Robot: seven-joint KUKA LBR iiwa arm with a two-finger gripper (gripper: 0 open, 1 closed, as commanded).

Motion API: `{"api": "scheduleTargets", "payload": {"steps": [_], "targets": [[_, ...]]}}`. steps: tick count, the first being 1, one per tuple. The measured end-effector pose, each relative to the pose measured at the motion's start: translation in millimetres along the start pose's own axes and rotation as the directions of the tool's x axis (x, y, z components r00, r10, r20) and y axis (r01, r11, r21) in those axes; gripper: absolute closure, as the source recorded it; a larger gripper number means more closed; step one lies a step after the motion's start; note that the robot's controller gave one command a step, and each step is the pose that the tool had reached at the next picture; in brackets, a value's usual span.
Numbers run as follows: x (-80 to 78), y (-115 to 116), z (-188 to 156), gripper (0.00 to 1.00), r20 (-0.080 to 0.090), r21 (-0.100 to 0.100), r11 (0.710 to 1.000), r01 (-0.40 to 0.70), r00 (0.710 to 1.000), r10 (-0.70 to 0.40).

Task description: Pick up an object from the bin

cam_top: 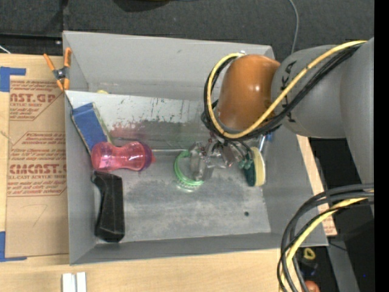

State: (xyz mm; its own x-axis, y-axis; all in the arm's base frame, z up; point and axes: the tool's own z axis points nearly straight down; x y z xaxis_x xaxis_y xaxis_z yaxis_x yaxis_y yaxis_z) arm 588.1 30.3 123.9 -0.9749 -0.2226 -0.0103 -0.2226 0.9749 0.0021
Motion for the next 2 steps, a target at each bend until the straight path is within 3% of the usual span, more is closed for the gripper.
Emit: {"api": "scheduleTargets", "payload": {"steps": [1, 2], "targets": [[7.6, 36.8, 33.9, 0.0, -0.001, -0.002, 0.988, 0.154, 0.988, -0.154], [7.2, 35.7, 32.9, 1.0, 0.001, -0.002, 0.988, 0.152, 0.988, -0.152]]}}
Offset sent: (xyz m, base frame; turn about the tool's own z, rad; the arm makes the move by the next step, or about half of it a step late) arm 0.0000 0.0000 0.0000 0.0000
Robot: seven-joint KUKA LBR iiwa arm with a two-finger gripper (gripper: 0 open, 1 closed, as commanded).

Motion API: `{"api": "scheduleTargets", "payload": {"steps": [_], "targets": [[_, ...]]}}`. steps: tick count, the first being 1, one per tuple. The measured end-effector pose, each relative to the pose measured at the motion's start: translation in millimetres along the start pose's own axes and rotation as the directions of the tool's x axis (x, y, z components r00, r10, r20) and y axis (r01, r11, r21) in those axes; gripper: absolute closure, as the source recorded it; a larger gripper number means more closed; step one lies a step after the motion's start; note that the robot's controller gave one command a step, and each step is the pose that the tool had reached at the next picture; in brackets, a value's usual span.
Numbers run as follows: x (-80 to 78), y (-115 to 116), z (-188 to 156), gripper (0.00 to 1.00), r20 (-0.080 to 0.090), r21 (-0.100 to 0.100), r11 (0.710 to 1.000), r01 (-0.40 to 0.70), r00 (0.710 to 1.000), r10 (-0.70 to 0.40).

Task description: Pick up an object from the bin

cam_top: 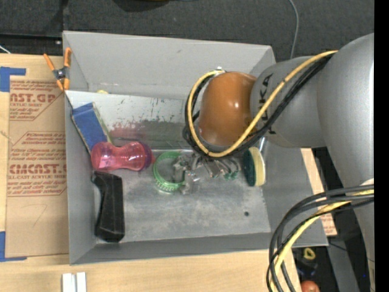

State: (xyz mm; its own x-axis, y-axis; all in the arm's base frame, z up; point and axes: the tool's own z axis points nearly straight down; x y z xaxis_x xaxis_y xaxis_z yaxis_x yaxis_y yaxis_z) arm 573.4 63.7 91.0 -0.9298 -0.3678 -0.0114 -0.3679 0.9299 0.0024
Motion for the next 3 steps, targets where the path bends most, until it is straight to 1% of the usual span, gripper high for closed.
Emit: {"api": "scheduleTargets", "payload": {"steps": [1, 2, 3], "targets": [[0.0, 0, 0, 1.0, 0.0, 0.0, 1.0, 0.0, 1.0, 0.0], [8.9, 17, -52, 1.0, 0.005, 0.0, 1.0, 0.018, 1.0, -0.018], [4.3, 5, -158, 1.0, -0.003, -0.001, 1.0, 0.012, 1.0, -0.012]]}}
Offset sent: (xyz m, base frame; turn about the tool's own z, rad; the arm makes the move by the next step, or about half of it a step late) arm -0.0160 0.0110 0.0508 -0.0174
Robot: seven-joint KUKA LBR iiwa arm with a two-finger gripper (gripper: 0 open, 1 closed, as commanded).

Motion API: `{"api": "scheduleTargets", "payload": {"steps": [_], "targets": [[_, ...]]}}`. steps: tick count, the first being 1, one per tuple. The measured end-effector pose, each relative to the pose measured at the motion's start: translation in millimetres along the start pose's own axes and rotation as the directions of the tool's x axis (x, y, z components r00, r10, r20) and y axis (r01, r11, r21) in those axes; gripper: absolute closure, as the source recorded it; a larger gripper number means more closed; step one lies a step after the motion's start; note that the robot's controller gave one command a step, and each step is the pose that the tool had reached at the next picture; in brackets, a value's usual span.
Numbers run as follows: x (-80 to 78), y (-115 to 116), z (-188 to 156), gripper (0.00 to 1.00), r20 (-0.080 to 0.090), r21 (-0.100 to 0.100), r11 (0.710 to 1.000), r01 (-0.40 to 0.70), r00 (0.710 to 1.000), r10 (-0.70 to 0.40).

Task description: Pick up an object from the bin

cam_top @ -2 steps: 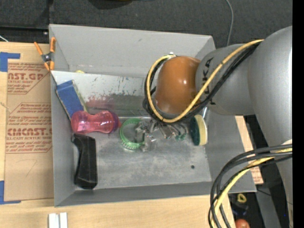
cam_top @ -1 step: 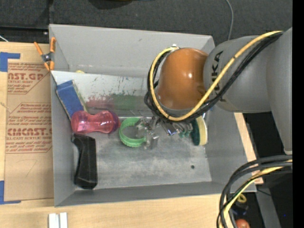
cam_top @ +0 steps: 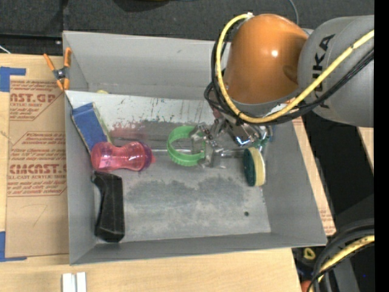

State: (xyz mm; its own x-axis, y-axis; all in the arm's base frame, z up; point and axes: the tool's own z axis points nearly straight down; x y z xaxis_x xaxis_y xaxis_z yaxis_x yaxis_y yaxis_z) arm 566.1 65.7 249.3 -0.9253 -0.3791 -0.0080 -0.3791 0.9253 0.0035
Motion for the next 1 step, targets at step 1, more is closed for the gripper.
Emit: {"api": "scheduleTargets", "payload": {"steps": [1], "targets": [[0.5, 2.9, -36.7, 1.0, -0.002, 0.0, 1.0, 0.014, 1.0, -0.014]]}}
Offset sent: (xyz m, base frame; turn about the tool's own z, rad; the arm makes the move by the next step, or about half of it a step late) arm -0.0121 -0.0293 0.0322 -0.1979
